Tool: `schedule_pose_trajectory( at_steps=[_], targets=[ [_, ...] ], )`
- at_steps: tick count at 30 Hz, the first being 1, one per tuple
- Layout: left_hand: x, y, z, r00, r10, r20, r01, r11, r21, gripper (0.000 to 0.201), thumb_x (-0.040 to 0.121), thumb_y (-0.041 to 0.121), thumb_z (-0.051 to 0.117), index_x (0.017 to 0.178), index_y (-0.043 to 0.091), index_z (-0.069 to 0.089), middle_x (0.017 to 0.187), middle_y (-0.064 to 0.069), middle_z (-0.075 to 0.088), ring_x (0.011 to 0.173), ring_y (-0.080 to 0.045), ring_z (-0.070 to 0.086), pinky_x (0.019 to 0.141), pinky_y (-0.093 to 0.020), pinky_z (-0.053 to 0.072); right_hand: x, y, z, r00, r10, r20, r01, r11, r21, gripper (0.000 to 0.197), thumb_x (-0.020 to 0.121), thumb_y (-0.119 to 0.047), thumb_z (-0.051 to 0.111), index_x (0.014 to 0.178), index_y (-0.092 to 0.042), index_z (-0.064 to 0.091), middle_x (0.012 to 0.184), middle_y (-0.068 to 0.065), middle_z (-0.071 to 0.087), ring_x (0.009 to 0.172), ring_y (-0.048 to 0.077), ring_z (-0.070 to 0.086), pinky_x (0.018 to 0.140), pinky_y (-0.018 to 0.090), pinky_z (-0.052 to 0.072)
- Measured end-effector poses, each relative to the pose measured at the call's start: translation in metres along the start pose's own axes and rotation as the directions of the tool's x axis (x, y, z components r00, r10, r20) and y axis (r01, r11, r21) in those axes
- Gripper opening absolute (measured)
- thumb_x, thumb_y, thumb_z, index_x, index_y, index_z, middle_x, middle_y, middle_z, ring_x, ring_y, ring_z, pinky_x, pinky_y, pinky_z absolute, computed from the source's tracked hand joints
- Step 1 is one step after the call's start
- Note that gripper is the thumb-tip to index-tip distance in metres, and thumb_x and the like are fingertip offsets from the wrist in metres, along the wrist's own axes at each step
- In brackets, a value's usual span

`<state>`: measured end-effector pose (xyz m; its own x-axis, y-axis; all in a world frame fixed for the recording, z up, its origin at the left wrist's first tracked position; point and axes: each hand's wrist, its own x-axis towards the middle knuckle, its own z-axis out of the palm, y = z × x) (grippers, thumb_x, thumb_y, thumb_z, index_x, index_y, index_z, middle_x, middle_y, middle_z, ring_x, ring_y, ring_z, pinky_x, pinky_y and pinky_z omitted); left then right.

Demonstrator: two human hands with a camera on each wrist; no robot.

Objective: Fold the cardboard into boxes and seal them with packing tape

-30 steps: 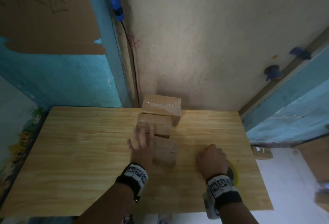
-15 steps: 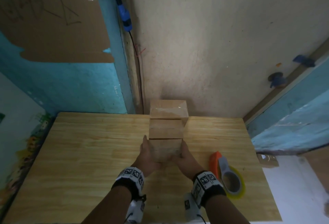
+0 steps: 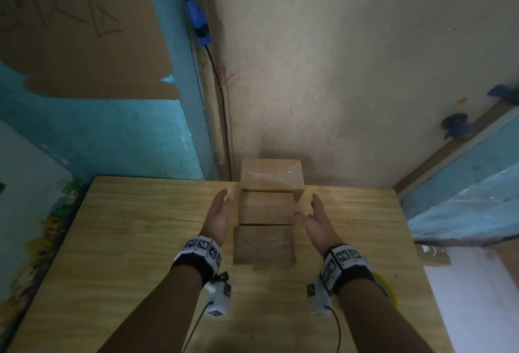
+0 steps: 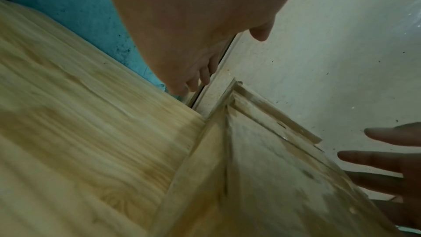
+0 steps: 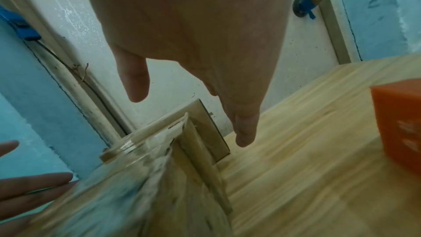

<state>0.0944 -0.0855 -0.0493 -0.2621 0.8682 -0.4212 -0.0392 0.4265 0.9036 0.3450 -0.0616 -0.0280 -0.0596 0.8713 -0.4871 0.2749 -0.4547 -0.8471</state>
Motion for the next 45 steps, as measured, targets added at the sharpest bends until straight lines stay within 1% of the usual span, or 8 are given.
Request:
schedule_pose_trajectory(
  at_steps=[5, 12, 16, 21, 33, 38, 42, 45],
  targets=[
    [0.018, 0.015, 0.009, 1.000, -0.022, 0.021, 0.023, 0.999, -0.028, 0.058, 0.105, 0.055, 0.044, 0.156, 0.028, 0.041, 0.160, 0.009, 0.040, 0.149, -0.015, 0.034, 0.115, -0.031, 0.024, 0.014, -0.022, -0.002, 1.000, 0.002, 0.007, -0.002, 0.999, 0.035, 0.089, 0.099, -0.028, 0.068, 0.169, -0.038, 0.015, 0.174, -0.008, 0.025, 0.156, 0.022, 0.031, 0.125, 0.048, 0.032],
    [0.025, 0.022, 0.017, 0.994, -0.050, 0.098, 0.054, 0.998, -0.040, 0.063, 0.097, 0.070, 0.045, 0.147, 0.033, 0.055, 0.150, 0.014, 0.054, 0.140, -0.009, 0.046, 0.121, -0.039, 0.030, 0.021, -0.028, 0.000, 0.996, -0.051, 0.067, 0.052, 0.999, -0.005, 0.061, 0.104, -0.011, 0.060, 0.158, -0.031, 0.042, 0.143, -0.017, 0.048, 0.116, -0.001, 0.055, 0.079, 0.010, 0.040],
    [0.029, 0.011, 0.012, 0.991, -0.057, 0.117, 0.059, 0.998, -0.013, 0.080, 0.082, 0.087, 0.049, 0.144, 0.037, 0.056, 0.145, 0.017, 0.058, 0.139, -0.008, 0.049, 0.122, -0.048, 0.032, 0.017, -0.021, 0.007, 0.998, -0.026, 0.062, 0.023, 0.999, 0.045, 0.063, 0.100, -0.011, 0.064, 0.152, -0.041, 0.048, 0.142, -0.018, 0.056, 0.133, 0.015, 0.056, 0.099, 0.032, 0.053],
    [0.010, 0.017, 0.012, 0.987, -0.032, 0.158, 0.032, 0.999, 0.001, 0.051, 0.097, 0.069, 0.049, 0.137, 0.041, 0.062, 0.135, 0.018, 0.066, 0.131, -0.009, 0.057, 0.118, -0.047, 0.037, -0.001, -0.018, 0.010, 0.998, 0.018, 0.067, -0.025, 0.994, 0.105, 0.062, 0.101, -0.004, 0.060, 0.150, -0.040, 0.045, 0.125, -0.025, 0.055, 0.106, 0.002, 0.060, 0.071, 0.020, 0.054],
    [-0.017, 0.015, 0.010, 0.979, -0.126, 0.158, 0.139, 0.987, -0.077, 0.045, 0.099, 0.062, 0.050, 0.119, 0.026, 0.069, 0.114, 0.009, 0.074, 0.115, -0.017, 0.065, 0.103, -0.036, 0.044, -0.037, -0.018, 0.020, 0.998, 0.026, 0.062, -0.032, 0.995, 0.100, 0.043, 0.103, -0.013, 0.059, 0.139, -0.035, 0.052, 0.129, -0.012, 0.061, 0.103, -0.002, 0.055, 0.075, 0.022, 0.046],
    [-0.026, 0.018, 0.016, 0.983, -0.156, 0.099, 0.151, 0.987, 0.058, 0.071, 0.098, 0.069, 0.041, 0.154, 0.025, 0.043, 0.157, -0.003, 0.046, 0.141, -0.026, 0.044, 0.104, -0.039, 0.034, -0.044, -0.020, 0.020, 0.997, -0.009, 0.072, 0.010, 1.000, -0.008, 0.055, 0.103, -0.013, 0.060, 0.155, -0.024, 0.045, 0.141, -0.003, 0.057, 0.101, -0.004, 0.053, 0.074, 0.016, 0.042],
    [-0.026, 0.023, 0.006, 0.990, -0.143, 0.022, 0.136, 0.973, 0.184, 0.090, 0.094, 0.078, 0.034, 0.164, 0.024, 0.017, 0.169, -0.006, 0.024, 0.152, -0.031, 0.028, 0.123, -0.051, 0.025, -0.050, -0.023, 0.011, 0.998, 0.001, 0.066, 0.005, 0.996, -0.091, 0.085, 0.104, -0.024, 0.064, 0.171, -0.023, 0.011, 0.173, 0.001, 0.029, 0.155, 0.026, 0.034, 0.118, 0.038, 0.036],
    [-0.024, 0.032, 0.006, 0.995, -0.083, -0.057, 0.095, 0.966, 0.241, 0.075, 0.104, 0.063, 0.031, 0.164, 0.021, 0.014, 0.170, -0.009, 0.018, 0.152, -0.034, 0.029, 0.123, -0.050, 0.027, -0.049, -0.032, 0.000, 0.999, -0.043, 0.022, 0.046, 0.984, -0.174, 0.085, 0.106, -0.029, 0.063, 0.171, -0.023, 0.008, 0.175, 0.003, 0.023, 0.159, 0.025, 0.027, 0.124, 0.038, 0.029]
  ],
)
